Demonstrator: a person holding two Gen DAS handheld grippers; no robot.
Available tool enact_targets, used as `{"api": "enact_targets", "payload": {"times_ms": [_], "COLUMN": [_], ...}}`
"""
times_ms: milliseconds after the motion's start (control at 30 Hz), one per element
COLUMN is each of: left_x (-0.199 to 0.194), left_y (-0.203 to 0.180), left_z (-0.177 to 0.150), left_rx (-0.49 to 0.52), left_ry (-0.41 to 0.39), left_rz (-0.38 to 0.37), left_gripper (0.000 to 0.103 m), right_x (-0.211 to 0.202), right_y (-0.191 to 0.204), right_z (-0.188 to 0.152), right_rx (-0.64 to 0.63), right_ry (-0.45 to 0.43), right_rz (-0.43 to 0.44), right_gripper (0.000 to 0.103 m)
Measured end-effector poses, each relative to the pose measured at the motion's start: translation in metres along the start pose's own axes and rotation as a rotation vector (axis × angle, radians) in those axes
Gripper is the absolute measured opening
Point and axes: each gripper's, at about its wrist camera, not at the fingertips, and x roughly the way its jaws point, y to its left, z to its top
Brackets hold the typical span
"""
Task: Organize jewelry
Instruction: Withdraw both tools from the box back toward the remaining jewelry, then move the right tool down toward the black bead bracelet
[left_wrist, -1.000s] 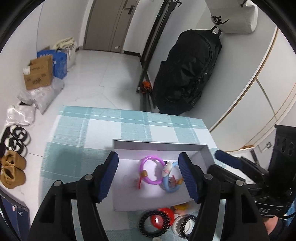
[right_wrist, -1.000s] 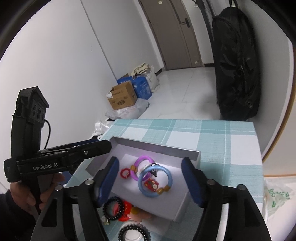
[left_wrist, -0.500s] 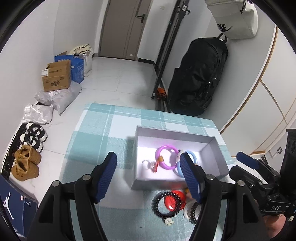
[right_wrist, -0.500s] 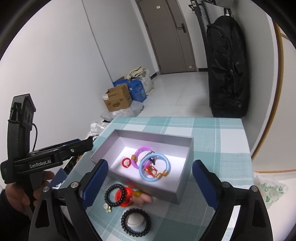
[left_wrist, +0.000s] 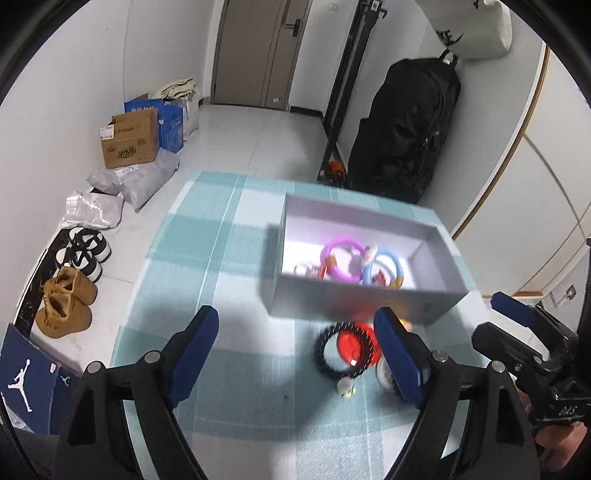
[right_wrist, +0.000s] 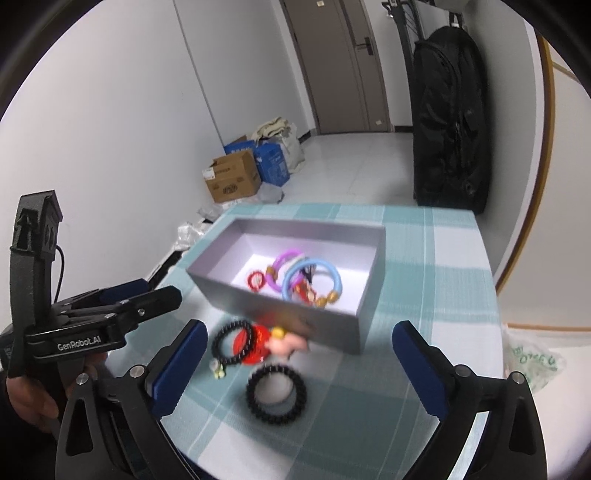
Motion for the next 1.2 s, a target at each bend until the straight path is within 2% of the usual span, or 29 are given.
{"api": "enact_targets", "payload": {"times_ms": [400,667,900,1200], "left_x": [-0.001,0.007,0.013,0.011], "left_y": [0.002,0.002,0.006,0.006], "left_z": [-0.016,-0.021,-0.023,-0.023], "left_rx": [0.012,0.037,0.028,0.046], "left_ry": [0.048,0.085,0.110,0.088], "left_rz": [0.021,0.027,0.047,0.067], "left_gripper": [0.083,0.083,0.083,0.083], "right_x": [0.010,0.025,0.044,0.052], "right_y": [0.010,0.020,0.027,0.029], "right_z": [-0.027,-0.034,-0.042,-0.042], "right_rx": [-0.029,-0.096,-0.145,-0.178], "right_ry": [0.094,0.157,0.227,0.228], "right_rz": [-0.020,-0.019,-0.028,-0.059], "right_gripper": [0.101,0.099,0.079,0.069]}}
